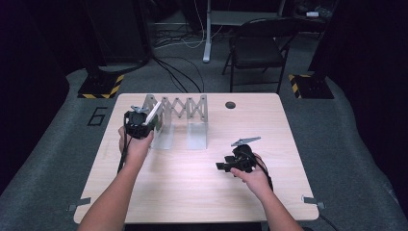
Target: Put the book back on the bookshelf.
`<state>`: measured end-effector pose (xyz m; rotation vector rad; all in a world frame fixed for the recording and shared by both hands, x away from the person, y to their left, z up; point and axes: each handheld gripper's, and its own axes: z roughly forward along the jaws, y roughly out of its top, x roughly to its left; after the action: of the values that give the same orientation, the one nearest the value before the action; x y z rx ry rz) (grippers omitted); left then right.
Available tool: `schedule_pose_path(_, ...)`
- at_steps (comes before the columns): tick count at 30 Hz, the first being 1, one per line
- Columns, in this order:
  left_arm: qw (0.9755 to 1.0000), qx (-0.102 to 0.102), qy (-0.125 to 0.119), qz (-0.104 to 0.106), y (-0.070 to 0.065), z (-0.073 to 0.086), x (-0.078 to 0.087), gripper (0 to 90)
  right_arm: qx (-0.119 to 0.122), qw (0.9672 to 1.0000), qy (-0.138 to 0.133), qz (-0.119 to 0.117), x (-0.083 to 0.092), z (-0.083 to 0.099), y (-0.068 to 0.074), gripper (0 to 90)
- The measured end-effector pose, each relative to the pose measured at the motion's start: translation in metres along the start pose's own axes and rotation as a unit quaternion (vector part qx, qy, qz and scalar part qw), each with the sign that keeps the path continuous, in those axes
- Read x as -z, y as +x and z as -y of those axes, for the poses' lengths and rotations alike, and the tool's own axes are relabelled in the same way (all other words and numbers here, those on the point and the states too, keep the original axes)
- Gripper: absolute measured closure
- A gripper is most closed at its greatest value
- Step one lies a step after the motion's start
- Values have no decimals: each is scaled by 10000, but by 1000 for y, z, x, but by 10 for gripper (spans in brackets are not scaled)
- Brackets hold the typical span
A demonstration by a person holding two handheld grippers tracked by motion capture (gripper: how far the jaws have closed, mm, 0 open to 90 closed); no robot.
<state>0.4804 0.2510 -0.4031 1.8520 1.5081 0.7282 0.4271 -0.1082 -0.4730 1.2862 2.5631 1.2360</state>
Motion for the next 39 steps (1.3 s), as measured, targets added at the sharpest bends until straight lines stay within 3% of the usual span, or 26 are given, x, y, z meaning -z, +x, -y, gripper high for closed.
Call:
schedule_pose_path(14, 9998, -55, 195, -54, -2, 4, -11, 756, 11, 10000, 4, 10, 0, 0, -1, 440)
schedule_pose_path(22, 9998, 111, 139, -54, 0, 9, -14, 755, 33, 10000, 4, 0, -1, 0, -1, 439)
schedule_pose_path(31, 9990, 16, 418, -154, 0, 12, -24, 746, 45, 10000, -9, 3, 0, 0, 0, 439)
schedule_pose_path(39, 9991, 19, 393, -165, 0, 12, -27, 747, 11, 10000, 3, 13, 1, 0, -1, 439)
